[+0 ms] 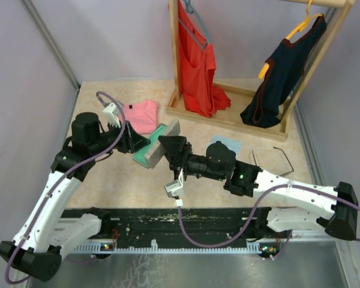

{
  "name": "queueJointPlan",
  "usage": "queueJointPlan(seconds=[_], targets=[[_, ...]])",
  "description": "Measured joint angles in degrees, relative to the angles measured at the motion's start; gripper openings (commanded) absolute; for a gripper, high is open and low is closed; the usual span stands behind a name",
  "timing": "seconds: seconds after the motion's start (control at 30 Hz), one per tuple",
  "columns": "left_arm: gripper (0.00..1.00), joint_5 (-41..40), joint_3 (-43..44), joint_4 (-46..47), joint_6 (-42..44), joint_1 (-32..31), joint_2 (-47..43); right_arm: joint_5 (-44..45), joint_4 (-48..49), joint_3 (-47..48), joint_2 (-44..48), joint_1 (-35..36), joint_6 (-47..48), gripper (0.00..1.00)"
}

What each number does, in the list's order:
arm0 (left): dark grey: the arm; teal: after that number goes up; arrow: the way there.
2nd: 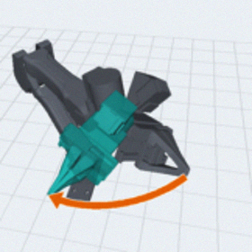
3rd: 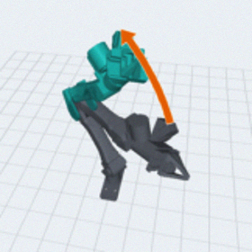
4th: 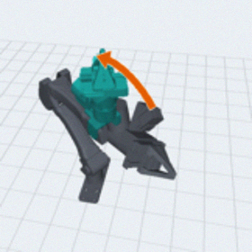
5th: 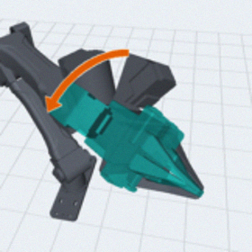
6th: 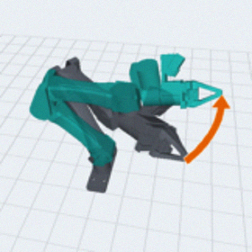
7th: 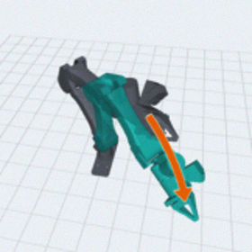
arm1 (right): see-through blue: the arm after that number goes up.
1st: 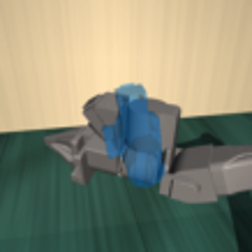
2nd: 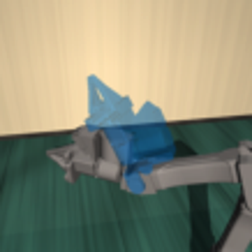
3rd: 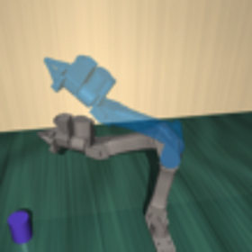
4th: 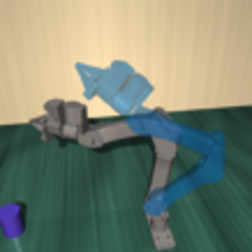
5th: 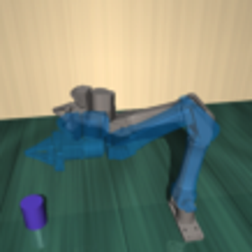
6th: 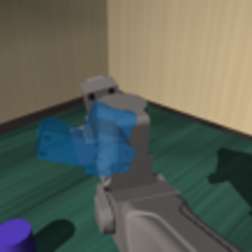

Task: Organize the sunglasses
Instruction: Place the sunglasses case at the center of the board.

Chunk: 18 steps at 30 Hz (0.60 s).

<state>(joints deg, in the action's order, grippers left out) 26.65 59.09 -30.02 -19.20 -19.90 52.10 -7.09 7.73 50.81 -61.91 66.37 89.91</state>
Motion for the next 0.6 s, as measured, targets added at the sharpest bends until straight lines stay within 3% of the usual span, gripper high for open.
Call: queueJointPlan(seconds=[0.1, 0.3, 0.4, 0.47, 0.53, 0.6], targets=[[0.38, 0.44, -0.04, 0.02, 0.02, -0.09, 0.00, 0.04, -0.07, 0.00, -0.26, 0.07, 0.00, 0.00], [0.05, 1.95, -0.04, 0.04, -0.09, -0.52, -0.04, 0.15, -0.07, 0.00, -0.70, 0.39, -0.07, 0.00], [0.00, 1.88, -0.09, -0.04, 0.07, -0.57, 0.02, -0.09, 0.28, 0.26, -1.01, 0.68, -0.09, 0.07], [0.00, 1.86, -0.09, -0.02, 0.26, -0.57, 0.02, -0.09, -0.17, 1.03, -1.29, 0.76, -0.37, 0.24], [0.00, 1.81, -0.09, -0.04, 0.59, -0.57, 0.04, -0.09, -0.90, 1.60, -1.53, 0.76, -0.85, 0.54], [0.00, 1.64, -0.09, -0.09, 0.90, -0.57, 0.09, -0.09, -1.84, 2.19, -1.70, 0.76, -1.51, 0.65]])
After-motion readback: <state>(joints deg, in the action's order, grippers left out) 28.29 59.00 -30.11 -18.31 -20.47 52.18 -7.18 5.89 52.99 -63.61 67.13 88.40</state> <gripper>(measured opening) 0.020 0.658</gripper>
